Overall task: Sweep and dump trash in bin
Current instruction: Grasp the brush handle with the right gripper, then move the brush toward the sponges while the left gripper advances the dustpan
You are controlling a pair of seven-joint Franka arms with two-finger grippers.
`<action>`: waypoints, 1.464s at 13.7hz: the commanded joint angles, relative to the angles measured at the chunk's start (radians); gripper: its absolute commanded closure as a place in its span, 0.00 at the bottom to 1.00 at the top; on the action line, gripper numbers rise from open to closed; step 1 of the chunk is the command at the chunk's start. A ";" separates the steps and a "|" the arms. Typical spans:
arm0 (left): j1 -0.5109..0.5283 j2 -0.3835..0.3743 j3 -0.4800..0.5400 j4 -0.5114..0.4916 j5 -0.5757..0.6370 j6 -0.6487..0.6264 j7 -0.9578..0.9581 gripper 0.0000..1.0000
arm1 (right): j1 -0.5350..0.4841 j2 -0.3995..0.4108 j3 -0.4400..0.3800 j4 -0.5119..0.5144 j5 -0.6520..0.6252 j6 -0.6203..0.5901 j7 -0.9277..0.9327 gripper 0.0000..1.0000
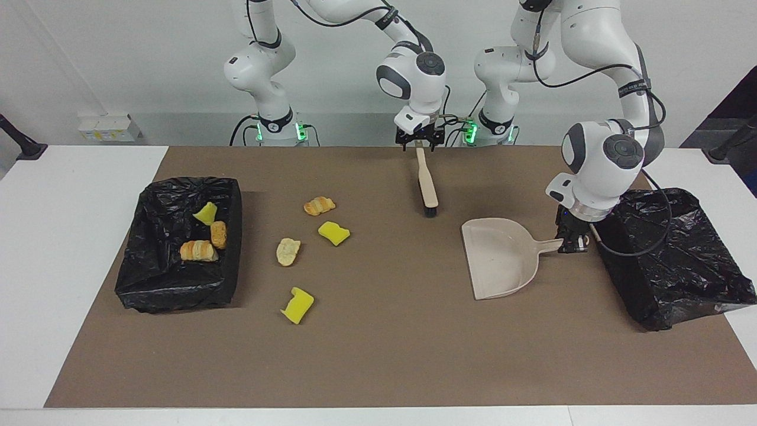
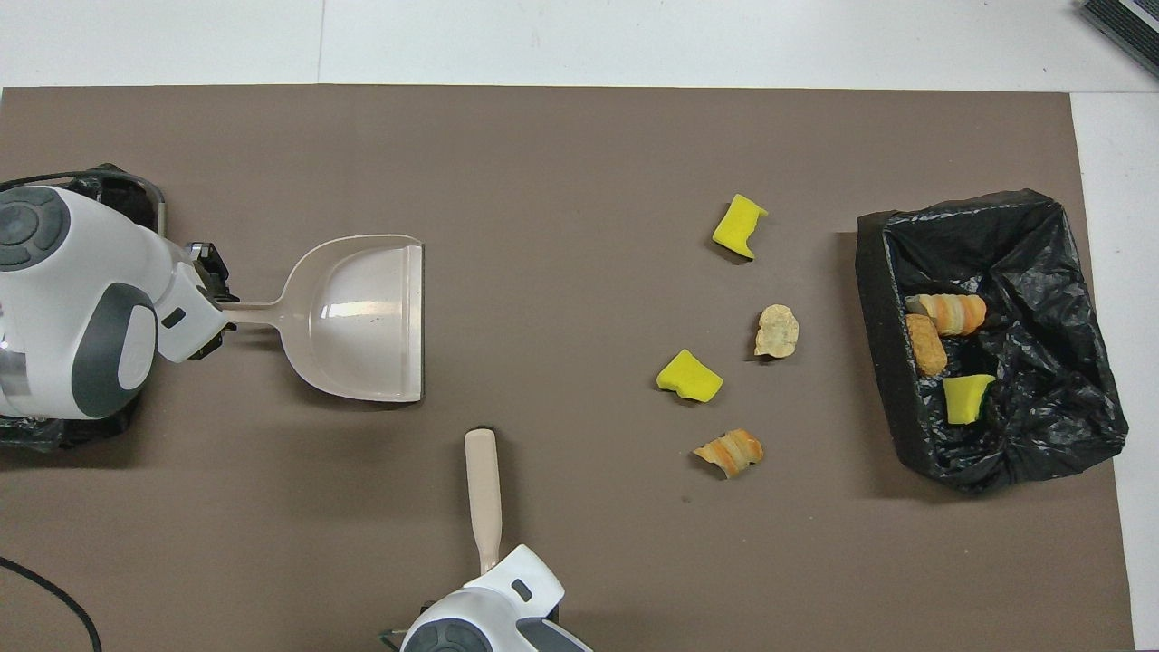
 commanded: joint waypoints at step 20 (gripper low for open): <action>-0.235 -0.056 -0.003 -0.070 0.019 0.022 -0.388 1.00 | -0.239 -0.284 -0.007 -0.020 -0.045 -0.314 -0.182 1.00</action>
